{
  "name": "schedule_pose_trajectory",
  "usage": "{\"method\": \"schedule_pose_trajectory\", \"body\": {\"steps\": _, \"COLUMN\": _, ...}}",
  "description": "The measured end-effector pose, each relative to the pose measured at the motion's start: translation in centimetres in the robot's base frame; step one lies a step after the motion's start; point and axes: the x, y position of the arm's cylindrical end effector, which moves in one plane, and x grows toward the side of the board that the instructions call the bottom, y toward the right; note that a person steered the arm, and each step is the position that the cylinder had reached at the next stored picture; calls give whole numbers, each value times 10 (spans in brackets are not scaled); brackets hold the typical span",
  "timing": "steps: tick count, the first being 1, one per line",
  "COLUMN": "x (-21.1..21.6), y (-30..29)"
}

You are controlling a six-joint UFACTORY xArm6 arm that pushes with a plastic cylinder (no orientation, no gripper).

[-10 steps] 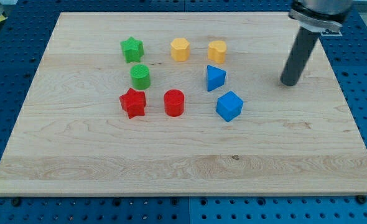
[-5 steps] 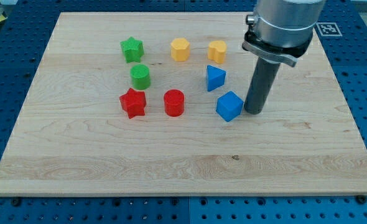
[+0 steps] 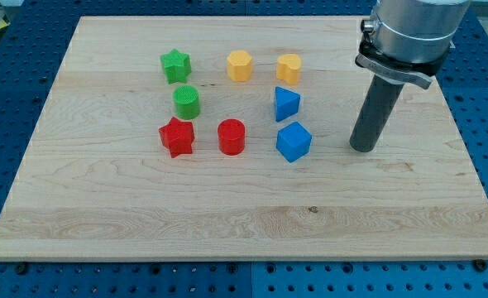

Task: Slightly move the blue cube close to the red circle

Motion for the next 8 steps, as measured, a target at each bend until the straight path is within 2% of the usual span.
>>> {"method": "schedule_pose_trajectory", "body": {"steps": 1, "x": -2, "y": 0}}
{"method": "schedule_pose_trajectory", "body": {"steps": 2, "x": -24, "y": -7}}
{"method": "schedule_pose_trajectory", "body": {"steps": 5, "x": -132, "y": -19}}
{"method": "schedule_pose_trajectory", "body": {"steps": 6, "x": -134, "y": -22}}
{"method": "schedule_pose_trajectory", "body": {"steps": 8, "x": -153, "y": -68}}
